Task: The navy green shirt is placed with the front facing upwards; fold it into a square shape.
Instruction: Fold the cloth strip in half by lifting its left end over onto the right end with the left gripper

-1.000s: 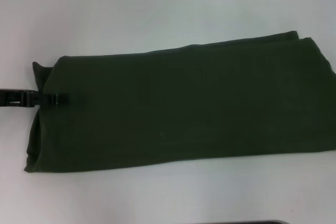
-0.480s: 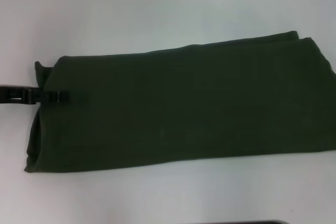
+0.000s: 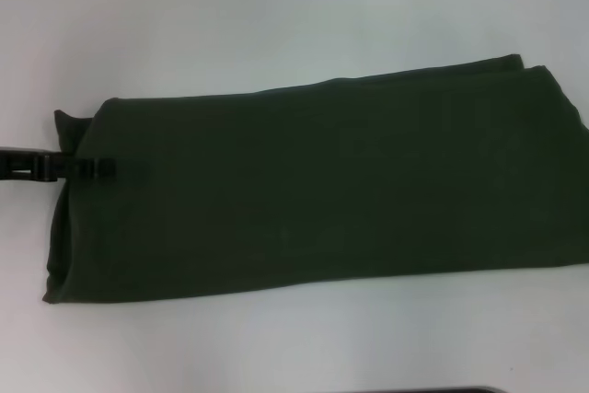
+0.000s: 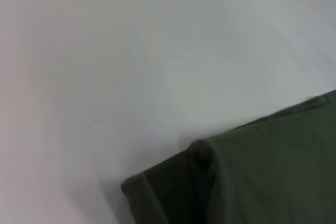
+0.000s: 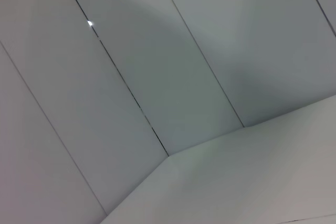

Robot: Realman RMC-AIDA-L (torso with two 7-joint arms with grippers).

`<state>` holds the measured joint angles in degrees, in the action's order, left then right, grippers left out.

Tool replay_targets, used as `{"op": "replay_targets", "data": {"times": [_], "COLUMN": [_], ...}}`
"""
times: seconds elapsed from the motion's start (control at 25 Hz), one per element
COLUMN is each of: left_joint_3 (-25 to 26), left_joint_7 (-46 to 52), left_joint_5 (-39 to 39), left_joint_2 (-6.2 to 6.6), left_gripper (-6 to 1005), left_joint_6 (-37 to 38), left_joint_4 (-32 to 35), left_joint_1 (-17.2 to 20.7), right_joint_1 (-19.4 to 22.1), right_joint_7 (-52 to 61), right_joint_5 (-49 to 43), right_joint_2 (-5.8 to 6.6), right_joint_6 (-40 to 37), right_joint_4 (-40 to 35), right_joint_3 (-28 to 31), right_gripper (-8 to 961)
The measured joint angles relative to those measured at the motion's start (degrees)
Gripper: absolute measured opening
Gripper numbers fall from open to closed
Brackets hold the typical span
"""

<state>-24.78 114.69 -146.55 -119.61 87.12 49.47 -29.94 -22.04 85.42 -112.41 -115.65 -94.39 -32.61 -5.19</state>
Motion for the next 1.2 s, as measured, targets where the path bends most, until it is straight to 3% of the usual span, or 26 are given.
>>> {"op": "replay_targets", "data": {"times": [1.2], "left_joint_3": [-0.71], "left_joint_7": [-0.09], "left_joint_5": [-1.46], "left_joint_2": [-0.18], "left_gripper": [845], "left_joint_6": [1.43], "left_joint_4": [0.26], "left_joint_1": [-0.85], "right_joint_1": [-0.08], "right_joint_7": [0.0], "right_joint_5": [0.0], "right_joint_2": [0.0], "right_joint_6": [-0.26], "right_joint_4": [0.0], "right_joint_3": [0.0], "right_gripper": [898]}}
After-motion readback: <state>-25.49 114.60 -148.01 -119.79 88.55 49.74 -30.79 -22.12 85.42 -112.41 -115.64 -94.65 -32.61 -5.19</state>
